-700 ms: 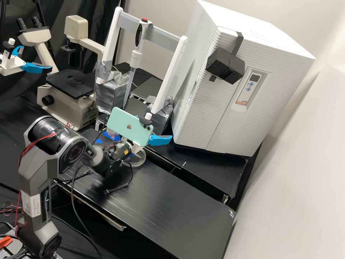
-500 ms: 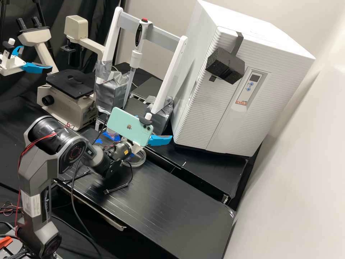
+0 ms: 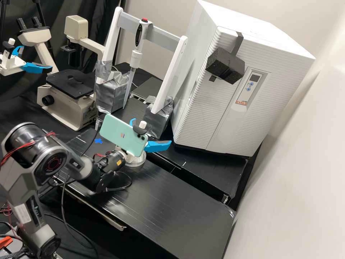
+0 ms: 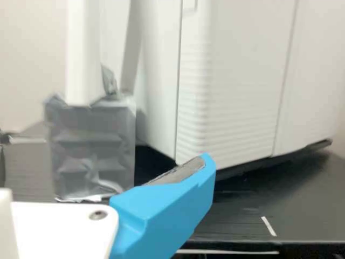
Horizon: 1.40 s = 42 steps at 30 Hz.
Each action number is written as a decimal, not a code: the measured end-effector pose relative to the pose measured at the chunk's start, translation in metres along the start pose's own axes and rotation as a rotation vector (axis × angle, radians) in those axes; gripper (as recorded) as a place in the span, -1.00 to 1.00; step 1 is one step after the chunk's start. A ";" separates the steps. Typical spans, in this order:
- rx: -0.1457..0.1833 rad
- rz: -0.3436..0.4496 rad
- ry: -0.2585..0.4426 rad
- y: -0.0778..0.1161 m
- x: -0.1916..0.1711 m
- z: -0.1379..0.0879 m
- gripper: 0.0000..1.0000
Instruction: Open the lid
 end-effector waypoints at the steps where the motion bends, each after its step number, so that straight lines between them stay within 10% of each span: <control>1: -0.001 0.006 0.026 0.001 -0.009 -0.001 1.00; 14: -0.008 -0.009 0.013 0.001 -0.072 0.012 1.00; 42: -0.014 -0.090 0.045 -0.010 -0.072 0.010 1.00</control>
